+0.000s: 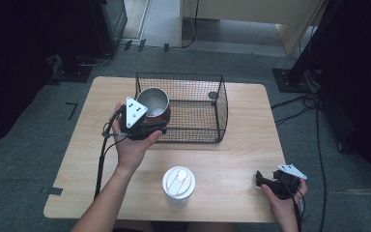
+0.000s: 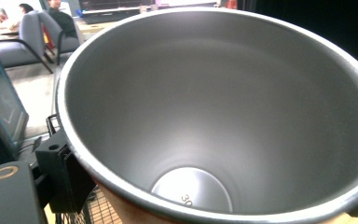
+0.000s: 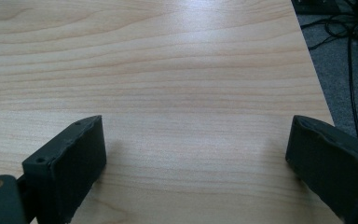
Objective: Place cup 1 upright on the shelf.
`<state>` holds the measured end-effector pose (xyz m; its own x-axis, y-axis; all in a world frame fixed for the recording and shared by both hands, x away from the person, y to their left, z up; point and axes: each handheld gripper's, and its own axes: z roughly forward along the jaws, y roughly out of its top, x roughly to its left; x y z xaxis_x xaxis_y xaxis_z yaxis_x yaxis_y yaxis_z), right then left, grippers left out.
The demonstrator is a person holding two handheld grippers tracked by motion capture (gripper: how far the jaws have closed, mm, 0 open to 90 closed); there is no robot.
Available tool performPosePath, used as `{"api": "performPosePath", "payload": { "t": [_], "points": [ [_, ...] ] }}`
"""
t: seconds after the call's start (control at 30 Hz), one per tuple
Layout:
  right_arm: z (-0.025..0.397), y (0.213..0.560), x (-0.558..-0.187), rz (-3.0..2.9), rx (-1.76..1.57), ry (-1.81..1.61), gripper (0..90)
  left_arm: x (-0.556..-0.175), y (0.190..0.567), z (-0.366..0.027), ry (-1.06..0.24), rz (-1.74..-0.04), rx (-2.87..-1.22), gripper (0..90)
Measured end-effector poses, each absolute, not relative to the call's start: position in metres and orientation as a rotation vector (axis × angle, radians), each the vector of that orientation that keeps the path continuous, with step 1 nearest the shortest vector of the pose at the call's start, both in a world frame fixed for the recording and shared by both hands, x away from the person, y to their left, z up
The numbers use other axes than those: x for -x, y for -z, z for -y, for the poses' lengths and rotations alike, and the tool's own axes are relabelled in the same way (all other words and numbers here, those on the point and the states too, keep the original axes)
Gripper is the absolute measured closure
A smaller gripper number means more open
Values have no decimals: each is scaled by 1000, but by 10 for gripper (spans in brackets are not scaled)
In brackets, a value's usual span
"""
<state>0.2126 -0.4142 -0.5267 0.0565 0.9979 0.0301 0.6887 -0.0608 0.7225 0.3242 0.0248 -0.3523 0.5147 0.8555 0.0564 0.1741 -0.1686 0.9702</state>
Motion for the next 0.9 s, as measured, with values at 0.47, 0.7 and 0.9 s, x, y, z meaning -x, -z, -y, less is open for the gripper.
{"api": "performPosePath", "payload": {
  "t": [0.47, 0.7, 0.9],
  "points": [
    [414, 527, -212, -1688, -1804, -751, 47, -365, 379, -11, -776, -976, -1713, 79],
    [414, 527, -213, -1691, -1802, -754, 49, -386, 394, -4, -772, -1024, -1749, 79],
    [414, 527, -213, -1691, -1802, -755, 49, -398, 410, 7, -759, -1054, -1803, 79]
  ]
}}
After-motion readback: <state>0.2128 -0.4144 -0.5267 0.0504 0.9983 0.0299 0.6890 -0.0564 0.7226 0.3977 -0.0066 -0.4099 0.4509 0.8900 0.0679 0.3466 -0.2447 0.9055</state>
